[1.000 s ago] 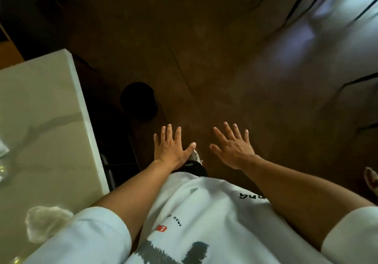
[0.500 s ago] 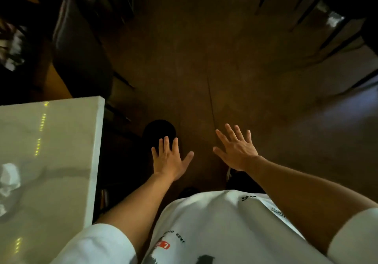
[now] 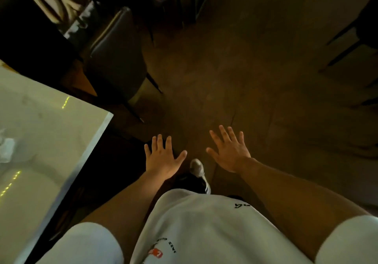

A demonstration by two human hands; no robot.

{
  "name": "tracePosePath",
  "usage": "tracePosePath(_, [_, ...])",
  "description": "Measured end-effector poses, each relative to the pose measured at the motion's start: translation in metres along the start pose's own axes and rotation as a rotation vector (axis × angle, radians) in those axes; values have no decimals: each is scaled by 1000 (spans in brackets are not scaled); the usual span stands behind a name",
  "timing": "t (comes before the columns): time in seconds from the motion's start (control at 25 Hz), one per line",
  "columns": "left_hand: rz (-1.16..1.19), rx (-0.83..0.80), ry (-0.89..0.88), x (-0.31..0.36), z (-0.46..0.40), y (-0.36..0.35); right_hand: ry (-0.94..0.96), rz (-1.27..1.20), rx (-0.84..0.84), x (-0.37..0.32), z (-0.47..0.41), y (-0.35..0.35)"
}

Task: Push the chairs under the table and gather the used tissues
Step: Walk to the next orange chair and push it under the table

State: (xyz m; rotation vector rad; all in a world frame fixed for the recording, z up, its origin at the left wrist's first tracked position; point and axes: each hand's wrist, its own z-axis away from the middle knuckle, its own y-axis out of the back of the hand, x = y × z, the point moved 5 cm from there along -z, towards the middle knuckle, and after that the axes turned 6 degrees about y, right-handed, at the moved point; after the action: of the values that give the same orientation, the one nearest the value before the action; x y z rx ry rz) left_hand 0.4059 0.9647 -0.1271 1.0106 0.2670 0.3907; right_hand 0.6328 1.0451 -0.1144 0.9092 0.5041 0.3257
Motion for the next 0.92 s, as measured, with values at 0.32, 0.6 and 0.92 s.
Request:
tracePosePath(0.32, [151, -56, 91, 30, -154, 63, 84, 189, -31, 45, -154, 122])
tracePosePath(0.6, [291, 96, 224, 22, -237, 158, 340, 325, 47, 13, -289, 240])
tracePosePath(0.92, [326, 147, 583, -31, -289, 209, 720, 388, -5, -63, -438, 293])
